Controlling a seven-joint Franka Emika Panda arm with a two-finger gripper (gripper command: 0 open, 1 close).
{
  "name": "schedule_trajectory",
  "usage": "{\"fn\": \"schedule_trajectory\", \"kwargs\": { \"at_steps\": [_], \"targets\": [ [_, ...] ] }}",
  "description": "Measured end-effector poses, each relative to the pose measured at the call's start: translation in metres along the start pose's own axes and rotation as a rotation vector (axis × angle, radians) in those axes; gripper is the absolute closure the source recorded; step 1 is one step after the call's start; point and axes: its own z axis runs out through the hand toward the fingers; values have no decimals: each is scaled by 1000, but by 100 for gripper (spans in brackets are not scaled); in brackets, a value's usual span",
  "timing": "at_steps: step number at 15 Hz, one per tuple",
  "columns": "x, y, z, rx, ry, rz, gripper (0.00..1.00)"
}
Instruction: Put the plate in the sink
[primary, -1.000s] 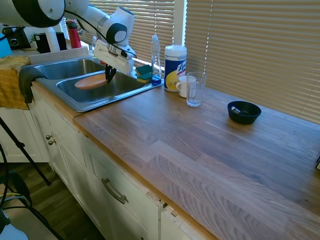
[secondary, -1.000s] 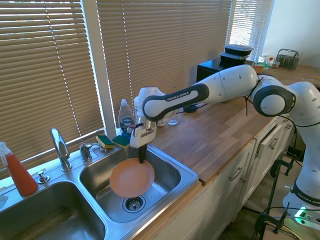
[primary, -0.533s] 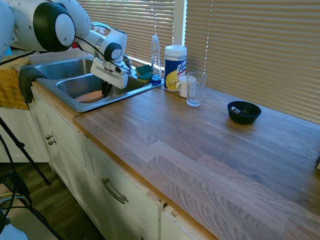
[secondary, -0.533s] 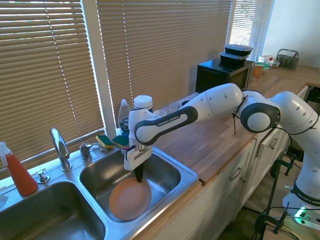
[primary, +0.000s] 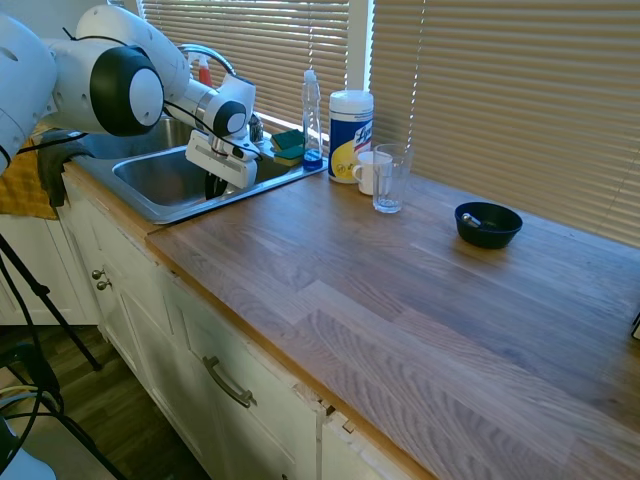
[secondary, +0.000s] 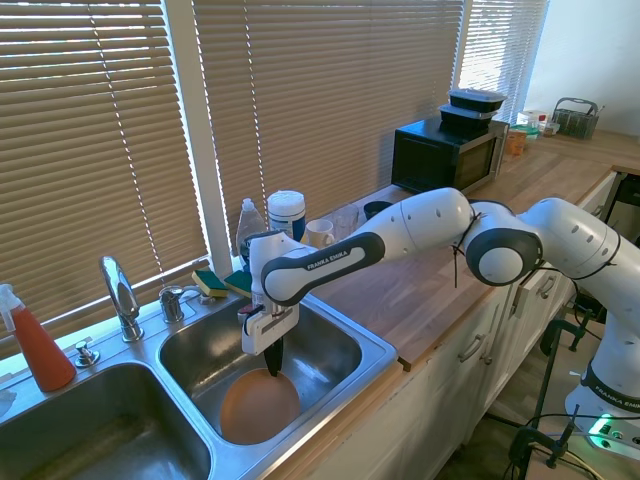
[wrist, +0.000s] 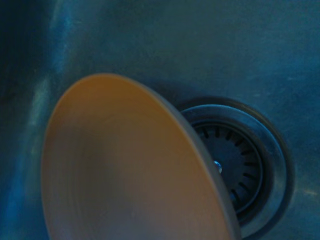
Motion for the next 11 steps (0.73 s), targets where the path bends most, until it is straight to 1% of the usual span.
{"fn": "schedule_trajectory", "kwargs": {
  "at_steps": [3, 6, 8, 11],
  "targets": [
    [3, -1, -9, 11, 9, 2, 0],
    [2, 1, -34, 29, 24, 2, 0],
    [-11, 5, -53, 28, 22, -4, 0],
    [-44, 13, -85, 20, 18, -22, 0]
  ]
}}
